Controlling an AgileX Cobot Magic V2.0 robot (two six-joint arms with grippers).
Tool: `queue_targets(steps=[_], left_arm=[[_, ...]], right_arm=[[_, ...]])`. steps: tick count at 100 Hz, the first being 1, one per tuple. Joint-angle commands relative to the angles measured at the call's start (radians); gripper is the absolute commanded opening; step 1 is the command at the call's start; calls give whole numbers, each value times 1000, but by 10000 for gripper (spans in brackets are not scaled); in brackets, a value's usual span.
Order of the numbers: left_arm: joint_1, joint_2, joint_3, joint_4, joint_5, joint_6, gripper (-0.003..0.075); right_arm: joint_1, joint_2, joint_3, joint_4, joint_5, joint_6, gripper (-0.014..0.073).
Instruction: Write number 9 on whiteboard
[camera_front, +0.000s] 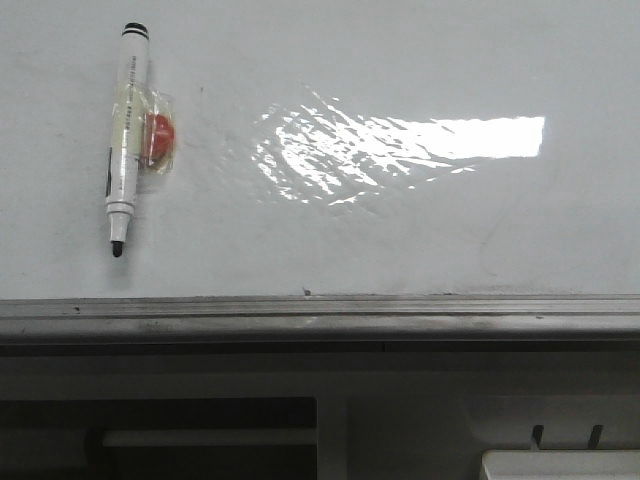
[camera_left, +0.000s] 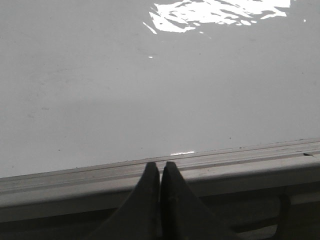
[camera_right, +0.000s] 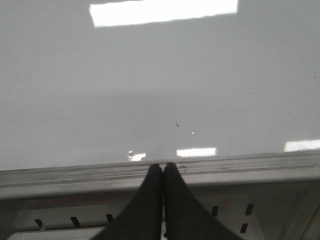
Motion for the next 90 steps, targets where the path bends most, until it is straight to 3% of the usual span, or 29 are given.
queue_targets(steps=[1,71,90], left_arm=[[3,-27,42,0,-48,-8,-20],[3,-27,42,48,-50,-8,-20],[3,-27,42,146,-53,-8,-20]], right_arm=[[-5,-16,27,-4,-20,-8,-71],[-5,-16,27,-4,-20,-8,-71],[-5,-16,27,-5,-20,-8,-71]])
